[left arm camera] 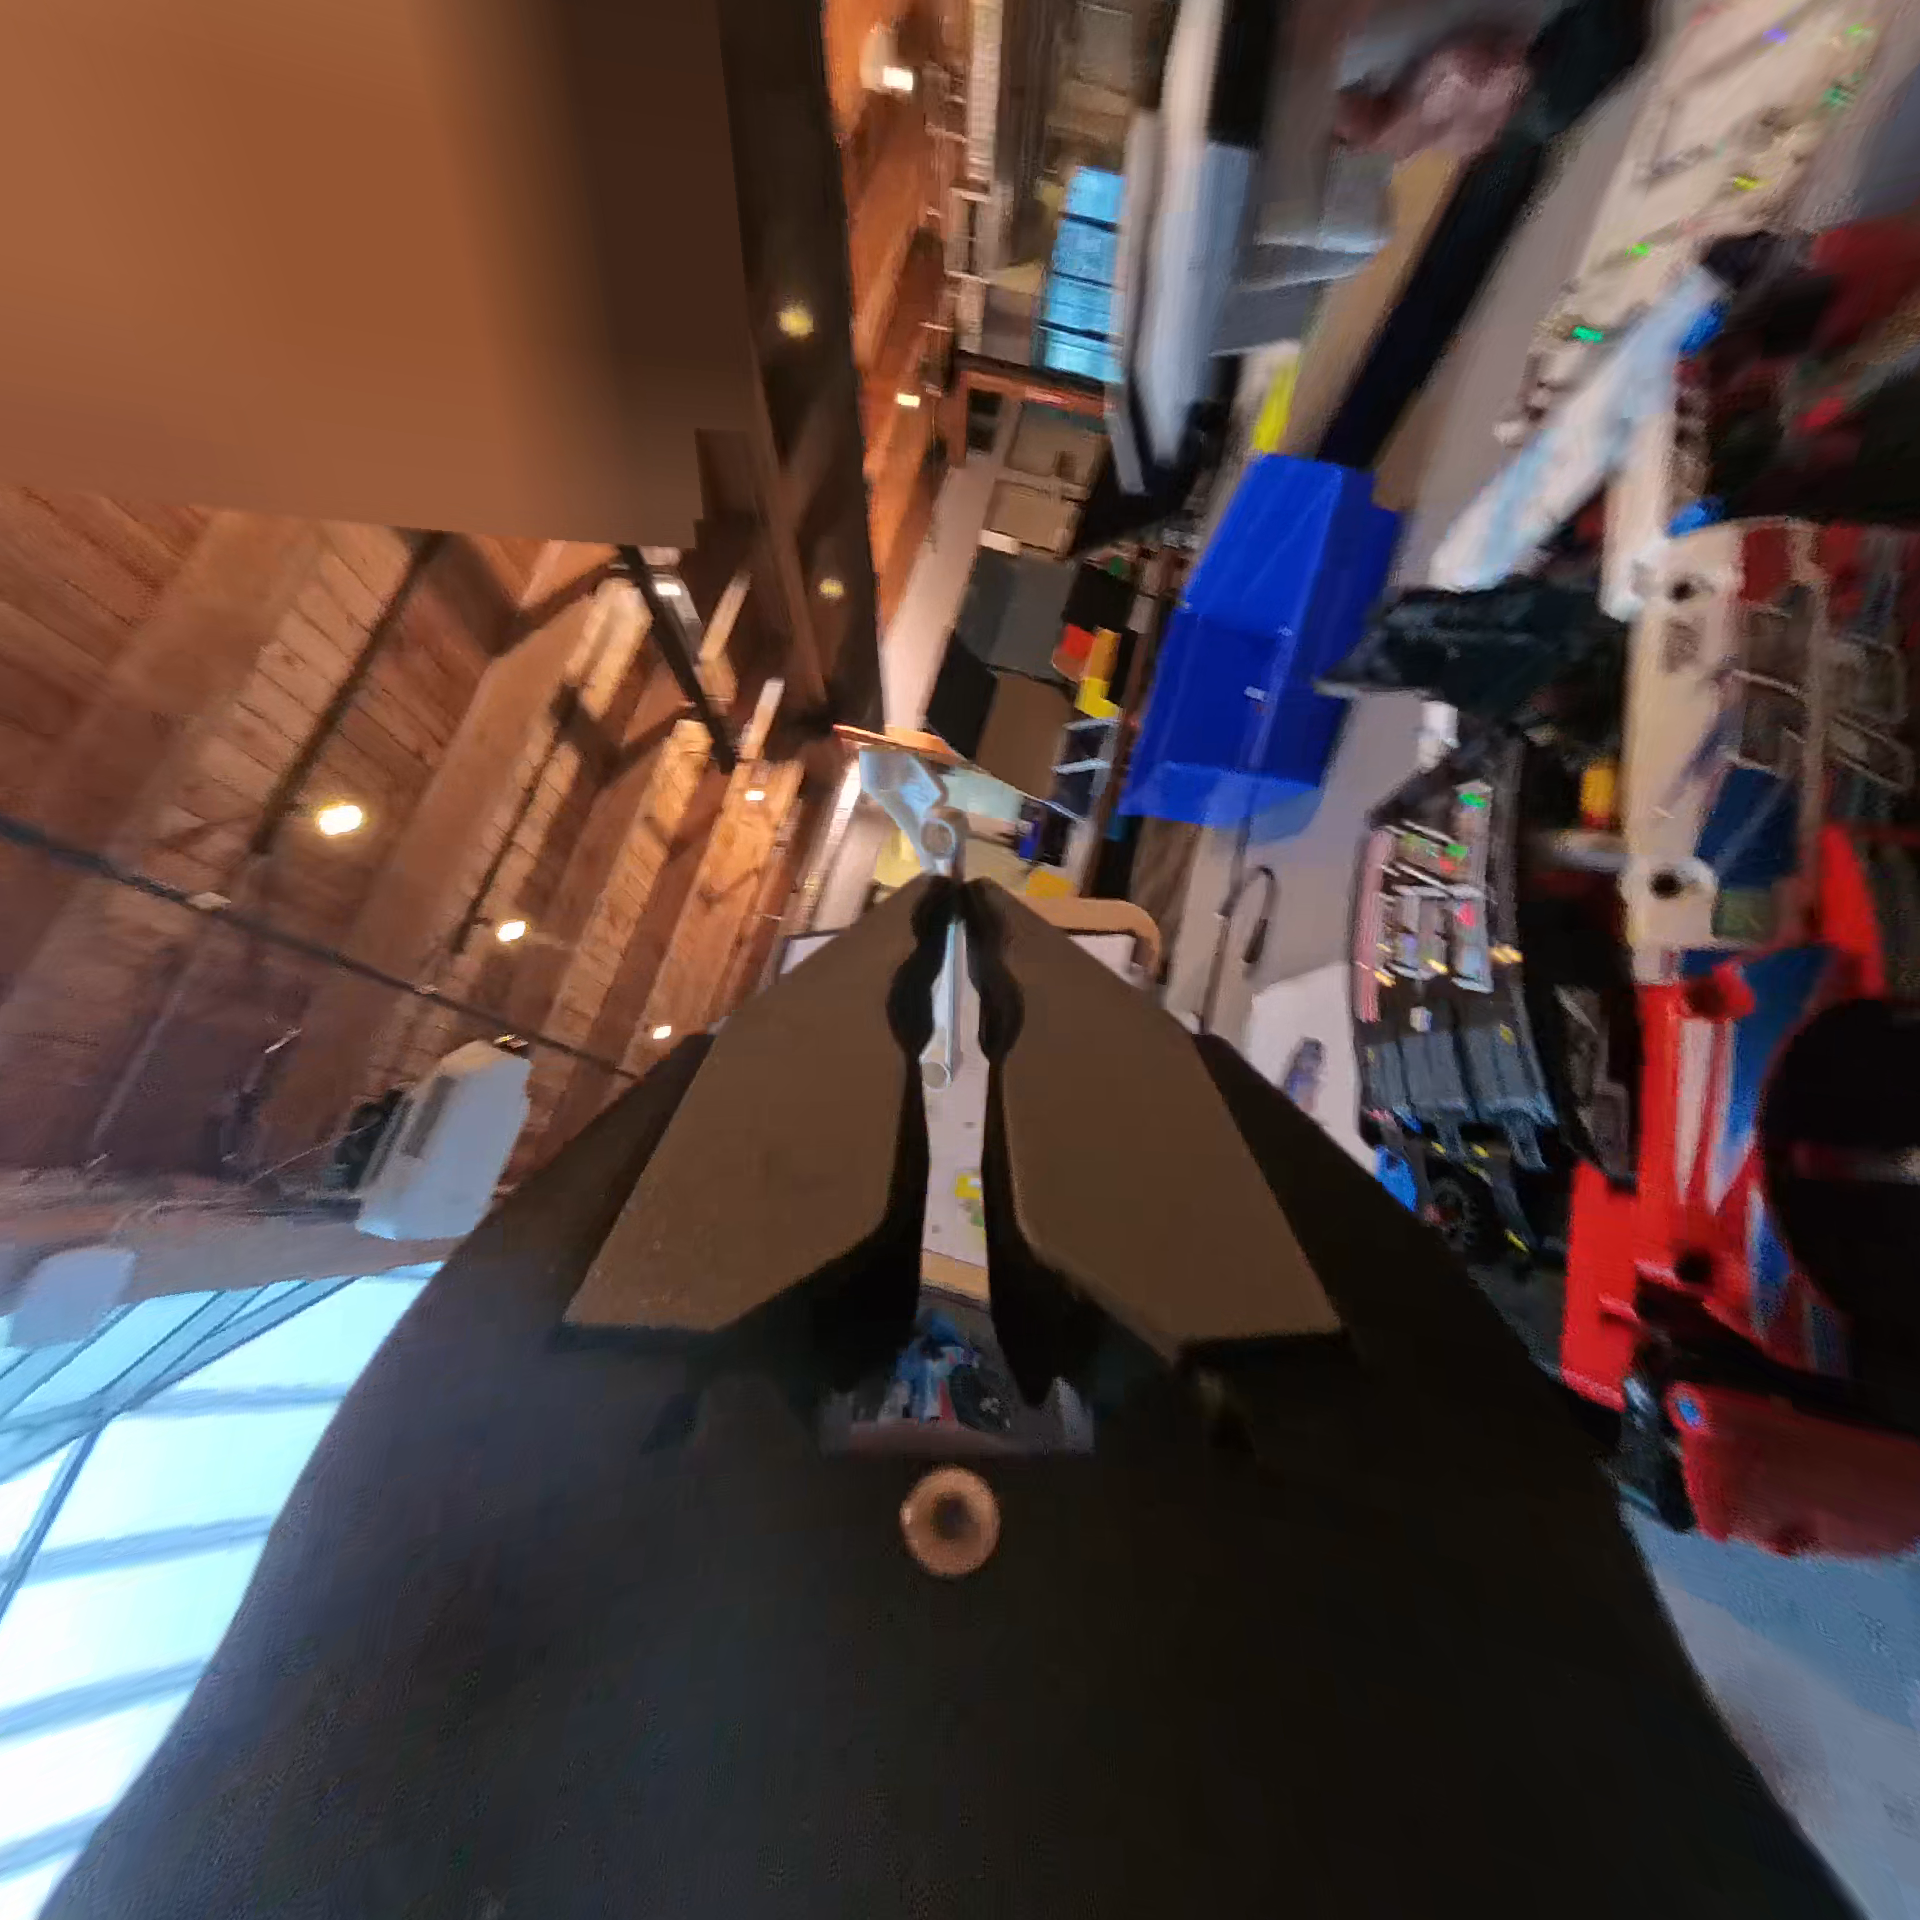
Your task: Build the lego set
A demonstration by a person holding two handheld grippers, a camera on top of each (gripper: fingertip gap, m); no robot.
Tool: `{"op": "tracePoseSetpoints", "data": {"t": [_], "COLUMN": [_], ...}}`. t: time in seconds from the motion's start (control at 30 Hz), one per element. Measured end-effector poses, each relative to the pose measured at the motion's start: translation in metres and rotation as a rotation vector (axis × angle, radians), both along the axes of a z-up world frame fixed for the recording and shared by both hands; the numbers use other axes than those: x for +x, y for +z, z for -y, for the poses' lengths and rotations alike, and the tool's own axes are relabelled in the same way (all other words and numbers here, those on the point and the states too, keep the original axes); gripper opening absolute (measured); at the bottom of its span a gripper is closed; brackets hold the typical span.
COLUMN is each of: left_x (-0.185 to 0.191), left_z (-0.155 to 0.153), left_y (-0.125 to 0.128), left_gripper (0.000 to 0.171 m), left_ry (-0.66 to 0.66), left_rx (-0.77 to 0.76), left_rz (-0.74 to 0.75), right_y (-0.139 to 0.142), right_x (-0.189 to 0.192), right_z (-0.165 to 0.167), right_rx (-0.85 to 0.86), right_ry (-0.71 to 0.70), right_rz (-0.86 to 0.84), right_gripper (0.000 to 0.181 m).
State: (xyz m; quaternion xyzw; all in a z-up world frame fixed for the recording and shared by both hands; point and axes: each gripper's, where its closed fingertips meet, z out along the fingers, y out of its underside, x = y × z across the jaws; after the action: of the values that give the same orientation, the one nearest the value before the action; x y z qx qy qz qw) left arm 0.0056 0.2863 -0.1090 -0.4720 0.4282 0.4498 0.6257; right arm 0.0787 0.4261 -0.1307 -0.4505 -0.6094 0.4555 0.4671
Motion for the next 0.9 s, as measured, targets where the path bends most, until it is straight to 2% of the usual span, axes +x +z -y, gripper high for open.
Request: {"op": "tracePoseSetpoints", "data": {"t": [0.07,0.1,0.2,0.3,0.47,0.57,0.7,0.77,0.83,0.9], "left_x": [-0.007,-0.013,-0.029,-0.045,-0.117,-0.145,-0.154,-0.141,-0.139,-0.134], "left_z": [0.008,0.009,0.006,0.008,-0.005,-0.02,-0.033,-0.032,-0.034,-0.034], "left_y": [0.013,0.014,0.007,0.013,0.026,0.019,0.007,0.001,-0.006,-0.005], "left_gripper": [0.0,0.0,0.0,0.0,0.0,0.0,0.0,0.0,0.0,0.0], "left_ry": [-0.013,-0.037,-0.187,-0.359,-0.396,-0.349,-0.354,-0.409,-0.403,-0.462], "left_rx": [0.108,0.109,-0.013,-0.11,-0.088,-0.095,-0.11,-0.183,-0.201,-0.226], "left_rz": [0.101,0.203,0.568,0.858,1.176,1.173,1.188,1.173,1.168,1.226], "right_y": [-0.006,-0.01,-0.019,-0.026,-0.019,-0.009,-0.007,-0.011,-0.016,-0.023], "right_x": [0.005,0.006,0.002,-0.007,-0.018,-0.021,-0.024,-0.026,-0.027,-0.029], "right_z": [0.011,0.012,0.017,0.021,-0.014,-0.044,-0.079,-0.085,-0.086,-0.087], "right_rx": [0.062,0.096,0.121,0.136,0.186,0.097,0.026,-0.021,-0.055,-0.043], "right_ry": [-0.02,-0.044,-0.066,-0.049,-0.131,-0.16,-0.215,-0.204,-0.192,-0.202], "right_rz": [0.011,0.012,0.021,0.039,-0.022,-0.1,-0.178,-0.17,-0.155,-0.131], "right_gripper": [0.029,0.027,0.027,0.029,0.028,0.029,0.029,0.03,0.033,0.032]}}
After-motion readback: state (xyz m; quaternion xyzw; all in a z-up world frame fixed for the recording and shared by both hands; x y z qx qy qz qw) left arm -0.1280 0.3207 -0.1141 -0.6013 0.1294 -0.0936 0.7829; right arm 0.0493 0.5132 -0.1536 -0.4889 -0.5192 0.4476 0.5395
